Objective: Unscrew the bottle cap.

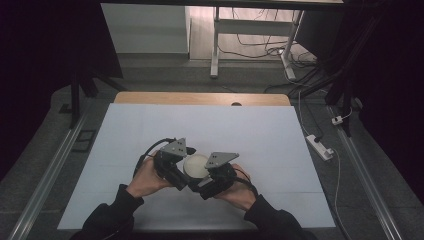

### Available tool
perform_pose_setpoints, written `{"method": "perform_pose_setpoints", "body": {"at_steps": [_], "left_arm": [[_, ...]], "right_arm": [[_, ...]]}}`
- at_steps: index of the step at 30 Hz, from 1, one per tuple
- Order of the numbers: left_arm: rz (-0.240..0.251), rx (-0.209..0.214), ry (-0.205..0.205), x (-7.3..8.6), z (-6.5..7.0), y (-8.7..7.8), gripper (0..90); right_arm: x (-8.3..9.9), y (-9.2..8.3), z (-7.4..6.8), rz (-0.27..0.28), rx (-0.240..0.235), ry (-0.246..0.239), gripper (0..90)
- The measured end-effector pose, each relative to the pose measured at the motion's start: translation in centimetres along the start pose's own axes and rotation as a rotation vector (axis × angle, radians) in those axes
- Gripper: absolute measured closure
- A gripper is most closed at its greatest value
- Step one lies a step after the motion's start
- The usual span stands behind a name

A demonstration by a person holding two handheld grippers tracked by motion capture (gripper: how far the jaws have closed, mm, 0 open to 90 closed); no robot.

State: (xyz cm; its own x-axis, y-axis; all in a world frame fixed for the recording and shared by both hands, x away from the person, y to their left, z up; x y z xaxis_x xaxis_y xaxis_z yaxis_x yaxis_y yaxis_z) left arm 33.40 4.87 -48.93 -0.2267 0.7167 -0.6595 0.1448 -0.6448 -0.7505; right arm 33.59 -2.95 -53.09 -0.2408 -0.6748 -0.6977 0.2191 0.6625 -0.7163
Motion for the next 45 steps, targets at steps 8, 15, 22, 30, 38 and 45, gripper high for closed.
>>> {"method": "perform_pose_setpoints", "body": {"at_steps": [8,15,22,30,38,45], "left_arm": [[0.048,0.164,0.139,0.5,1.4,-1.0,4.4],[0.044,0.188,0.183,0.7,2.1,-0.9,7.6],[0.032,0.089,0.082,0.3,1.1,-0.2,8.1],[0.020,-0.079,-0.102,-0.8,0.3,0.9,8.2],[-0.009,-0.105,-0.086,-1.0,0.5,1.0,2.3],[-0.035,-0.005,0.057,-0.3,1.2,-0.5,1.2]], "right_arm": [[-0.3,0.1,-2.4,0.010,-0.119,-0.101,6.5],[-0.5,-0.1,-3.1,0.021,-0.141,-0.137,6.5],[-0.3,0.1,-1.9,-0.006,-0.064,-0.080,6.5],[0.0,0.2,0.0,-0.022,0.045,-0.003,6.5],[0.1,0.0,0.5,-0.011,0.066,0.008,6.5],[-0.2,-0.4,-0.3,0.014,-0.011,-0.034,6.5]]}}
Point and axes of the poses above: each handheld gripper's, and its own axes: y roughly forward along the jaws, x roughly out of its underside, z roughly to its right, the point moved 8 cm from there along y, roughly forward along the jaws, and after that the axes turned 11 degrees about -z, right-handed, at the moved point
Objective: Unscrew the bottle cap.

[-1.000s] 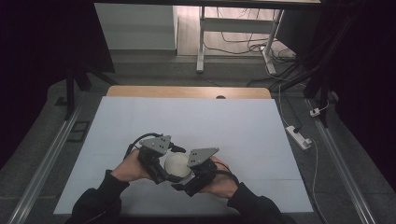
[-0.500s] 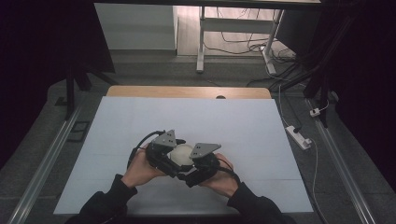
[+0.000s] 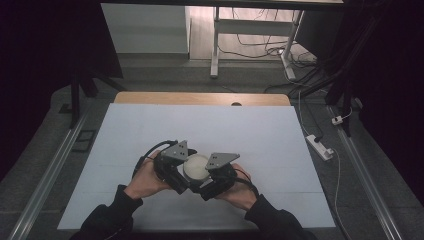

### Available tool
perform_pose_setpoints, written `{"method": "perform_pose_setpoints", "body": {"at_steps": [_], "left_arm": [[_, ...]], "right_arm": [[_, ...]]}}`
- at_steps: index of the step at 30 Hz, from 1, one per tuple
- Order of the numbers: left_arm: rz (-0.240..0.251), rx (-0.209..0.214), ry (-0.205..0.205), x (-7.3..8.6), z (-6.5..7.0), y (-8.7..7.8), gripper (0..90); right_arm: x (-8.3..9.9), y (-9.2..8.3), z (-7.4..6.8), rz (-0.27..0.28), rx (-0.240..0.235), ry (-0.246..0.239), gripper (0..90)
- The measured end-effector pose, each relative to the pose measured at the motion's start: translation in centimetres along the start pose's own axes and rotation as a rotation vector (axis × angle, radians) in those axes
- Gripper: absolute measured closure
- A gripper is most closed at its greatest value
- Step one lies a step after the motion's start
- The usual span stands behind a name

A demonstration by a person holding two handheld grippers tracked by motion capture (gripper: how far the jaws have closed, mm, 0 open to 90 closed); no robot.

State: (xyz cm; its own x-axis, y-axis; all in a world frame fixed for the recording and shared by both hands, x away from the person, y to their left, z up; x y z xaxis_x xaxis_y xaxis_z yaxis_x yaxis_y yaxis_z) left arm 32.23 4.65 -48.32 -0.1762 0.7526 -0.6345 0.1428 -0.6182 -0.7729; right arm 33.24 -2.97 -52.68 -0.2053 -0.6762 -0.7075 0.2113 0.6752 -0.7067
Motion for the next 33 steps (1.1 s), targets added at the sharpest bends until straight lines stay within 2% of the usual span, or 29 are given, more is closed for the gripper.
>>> {"method": "perform_pose_setpoints", "body": {"at_steps": [5,6,9,11,12,13,16,20,24,27,33], "left_arm": [[0.032,0.084,0.056,0.3,0.6,-0.2,4.4],[0.037,0.094,0.063,0.3,0.7,-0.2,7.4],[0.050,0.113,0.074,0.4,0.8,-0.3,7.5],[0.046,0.097,0.064,0.4,0.7,-0.3,7.7],[0.044,0.083,0.050,0.3,0.6,-0.2,7.9],[0.042,0.068,0.033,0.3,0.4,-0.1,7.9],[0.043,0.023,-0.026,0.0,0.0,0.3,8.0],[0.039,-0.037,-0.102,-0.3,-0.6,0.9,8.1],[0.034,-0.102,-0.169,-0.6,-0.9,1.3,8.1],[0.035,-0.122,-0.190,-0.8,-1.0,1.4,8.2],[0.060,-0.108,-0.207,-1.0,-1.1,1.0,8.2]], "right_arm": [[-0.3,-0.1,-1.3,0.017,-0.068,-0.052,6.5],[-0.4,-0.1,-1.8,0.020,-0.085,-0.079,6.5],[-0.4,-0.2,-2.0,0.020,-0.091,-0.093,6.5],[-0.4,-0.2,-2.0,0.017,-0.085,-0.095,6.5],[-0.4,-0.1,-1.7,0.011,-0.067,-0.077,6.5],[-0.4,-0.1,-1.7,0.011,-0.067,-0.077,6.5],[-0.3,-0.1,-1.0,-0.002,-0.023,-0.048,6.5],[-0.1,0.2,0.1,-0.022,0.040,0.009,6.5],[0.1,0.3,0.6,-0.033,0.083,0.030,6.5],[0.1,0.3,1.0,-0.033,0.111,0.049,6.5],[0.1,0.3,1.0,-0.031,0.111,0.055,6.5]]}}
Point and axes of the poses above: each handheld gripper's, and its own axes: y roughly forward along the jaws, x roughly out of its underside, z roughly to its right, the point moved 8 cm from there along y, roughly forward along the jaws, and after that the axes turned 11 degrees about -z, right-handed, at the moved point
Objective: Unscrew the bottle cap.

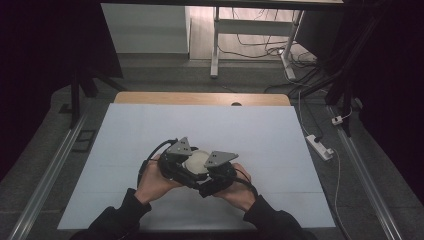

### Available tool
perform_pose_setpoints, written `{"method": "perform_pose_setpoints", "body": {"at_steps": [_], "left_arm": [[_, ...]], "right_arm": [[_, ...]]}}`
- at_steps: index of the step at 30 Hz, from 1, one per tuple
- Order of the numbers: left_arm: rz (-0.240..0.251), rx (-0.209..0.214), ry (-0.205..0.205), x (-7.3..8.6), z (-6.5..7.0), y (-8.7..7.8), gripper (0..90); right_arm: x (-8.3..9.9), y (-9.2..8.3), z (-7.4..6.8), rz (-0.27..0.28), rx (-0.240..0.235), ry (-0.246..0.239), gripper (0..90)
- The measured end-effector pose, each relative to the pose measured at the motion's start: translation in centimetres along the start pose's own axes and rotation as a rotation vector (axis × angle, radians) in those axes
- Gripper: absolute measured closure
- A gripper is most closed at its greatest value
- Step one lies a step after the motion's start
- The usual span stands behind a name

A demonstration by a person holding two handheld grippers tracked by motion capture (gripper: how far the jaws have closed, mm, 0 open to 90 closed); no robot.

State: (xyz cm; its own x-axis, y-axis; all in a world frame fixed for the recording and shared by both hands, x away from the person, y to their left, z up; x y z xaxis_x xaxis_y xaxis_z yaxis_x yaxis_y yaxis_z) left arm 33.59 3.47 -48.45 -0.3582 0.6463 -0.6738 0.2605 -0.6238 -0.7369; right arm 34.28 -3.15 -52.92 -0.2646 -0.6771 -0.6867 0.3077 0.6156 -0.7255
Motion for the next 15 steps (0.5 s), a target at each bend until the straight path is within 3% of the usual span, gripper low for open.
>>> {"method": "perform_pose_setpoints", "body": {"at_steps": [7,15], "left_arm": [[0.005,-0.015,-0.003,-0.1,-0.2,-0.5,8.2],[0.013,-0.040,-0.018,0.0,-0.5,-1.2,8.2]], "right_arm": [[0.2,0.3,-0.1,-0.011,-0.001,-0.003,6.5],[0.5,0.1,0.8,-0.011,0.019,0.007,6.5]]}}
Point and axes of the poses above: each handheld gripper's, and its own axes: y roughly forward along the jaws, x roughly out of its underside, z roughly to its right, the point moved 8 cm from there along y, roughly forward along the jaws, and after that the axes turned 11 degrees about -z, right-handed, at the moved point
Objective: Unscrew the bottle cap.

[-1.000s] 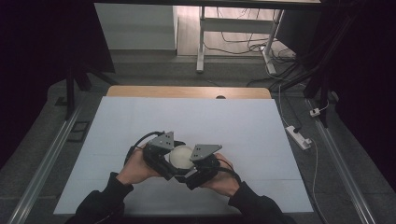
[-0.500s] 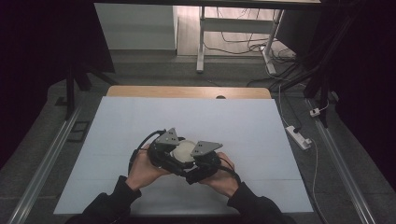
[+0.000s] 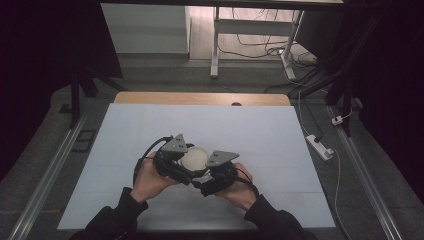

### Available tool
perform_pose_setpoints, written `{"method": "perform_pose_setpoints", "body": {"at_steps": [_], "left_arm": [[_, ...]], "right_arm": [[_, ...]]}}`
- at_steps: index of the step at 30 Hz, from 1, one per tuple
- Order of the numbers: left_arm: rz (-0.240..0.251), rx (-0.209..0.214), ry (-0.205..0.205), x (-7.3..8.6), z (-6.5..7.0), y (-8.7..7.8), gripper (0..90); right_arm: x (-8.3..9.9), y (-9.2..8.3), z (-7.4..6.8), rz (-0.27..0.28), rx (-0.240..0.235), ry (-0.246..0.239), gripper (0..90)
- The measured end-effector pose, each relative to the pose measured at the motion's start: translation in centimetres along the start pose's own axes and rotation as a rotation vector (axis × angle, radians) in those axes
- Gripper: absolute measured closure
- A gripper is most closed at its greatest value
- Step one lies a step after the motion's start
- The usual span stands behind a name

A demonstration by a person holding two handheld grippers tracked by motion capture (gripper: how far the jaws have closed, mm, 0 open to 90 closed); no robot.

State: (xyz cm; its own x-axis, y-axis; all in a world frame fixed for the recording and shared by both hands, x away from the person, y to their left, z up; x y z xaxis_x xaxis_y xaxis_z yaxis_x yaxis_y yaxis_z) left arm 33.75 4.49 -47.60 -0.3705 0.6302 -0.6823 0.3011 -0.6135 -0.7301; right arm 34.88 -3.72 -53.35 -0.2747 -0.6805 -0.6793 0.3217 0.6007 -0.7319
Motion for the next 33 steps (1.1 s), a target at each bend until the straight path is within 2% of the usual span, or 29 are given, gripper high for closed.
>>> {"method": "perform_pose_setpoints", "body": {"at_steps": [7,12,33], "left_arm": [[-0.001,-0.006,0.003,0.3,-0.2,-0.6,8.1],[0.015,0.006,-0.003,0.4,-0.1,-1.1,8.2],[0.035,0.056,0.007,1.4,1.4,-1.4,8.1]], "right_arm": [[0.1,-0.3,0.7,0.004,0.013,0.019,6.5],[0.1,-0.7,1.3,0.012,0.024,0.034,6.5],[0.1,-1.8,3.6,0.035,0.066,0.078,6.5]]}}
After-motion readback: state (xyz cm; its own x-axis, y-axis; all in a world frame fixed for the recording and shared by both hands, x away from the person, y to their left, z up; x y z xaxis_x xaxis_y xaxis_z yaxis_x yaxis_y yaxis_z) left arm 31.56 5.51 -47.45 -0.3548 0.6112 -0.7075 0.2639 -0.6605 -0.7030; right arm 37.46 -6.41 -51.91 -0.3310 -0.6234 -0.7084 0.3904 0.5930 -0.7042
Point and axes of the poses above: each handheld gripper's, and its own axes: y roughly forward along the jaws, x roughly out of its underside, z roughly to its right, the point moved 8 cm from there along y, roughly forward along the jaws, and after that the axes turned 11 degrees about -z, right-handed, at the moved point
